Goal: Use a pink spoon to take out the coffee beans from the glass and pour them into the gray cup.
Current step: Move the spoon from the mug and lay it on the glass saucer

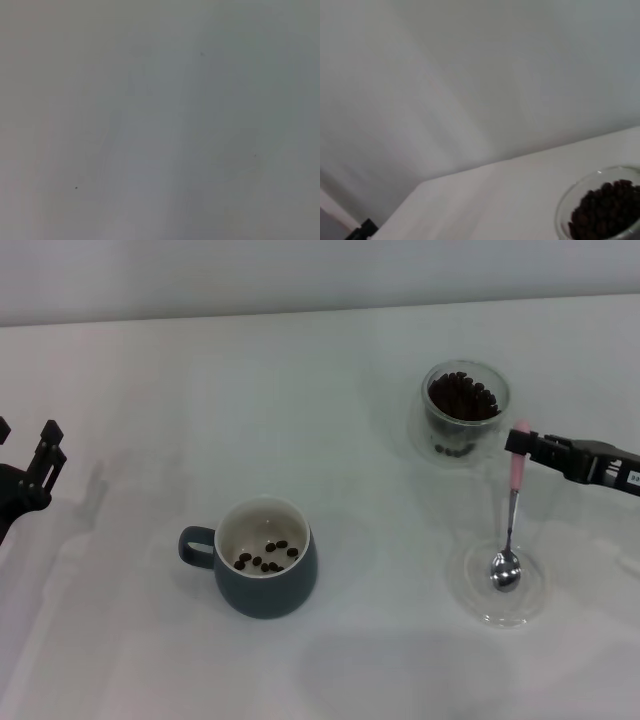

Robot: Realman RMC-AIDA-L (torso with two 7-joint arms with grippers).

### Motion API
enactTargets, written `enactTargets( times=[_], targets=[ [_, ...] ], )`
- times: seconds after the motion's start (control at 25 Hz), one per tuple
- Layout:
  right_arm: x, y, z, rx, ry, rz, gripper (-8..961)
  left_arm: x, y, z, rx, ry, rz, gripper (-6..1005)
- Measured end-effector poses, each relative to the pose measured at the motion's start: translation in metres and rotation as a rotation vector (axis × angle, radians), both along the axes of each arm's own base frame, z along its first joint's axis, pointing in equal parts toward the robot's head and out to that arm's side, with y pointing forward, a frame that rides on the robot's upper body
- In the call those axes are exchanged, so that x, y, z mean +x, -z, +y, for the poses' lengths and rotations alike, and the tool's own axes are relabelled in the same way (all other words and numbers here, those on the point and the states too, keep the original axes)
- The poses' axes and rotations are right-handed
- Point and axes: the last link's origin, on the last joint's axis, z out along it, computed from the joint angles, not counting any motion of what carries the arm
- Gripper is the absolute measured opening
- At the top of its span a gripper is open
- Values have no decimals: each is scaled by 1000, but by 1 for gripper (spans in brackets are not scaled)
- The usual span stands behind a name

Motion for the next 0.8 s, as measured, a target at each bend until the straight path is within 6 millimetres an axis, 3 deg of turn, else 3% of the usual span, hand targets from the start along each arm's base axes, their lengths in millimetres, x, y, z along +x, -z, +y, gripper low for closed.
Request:
enactTargets(
  times=[0.8],
  targets=[
    [15, 8, -13, -49, 88, -10, 144, 2, 1, 0, -1, 4, -5, 620]
  ],
)
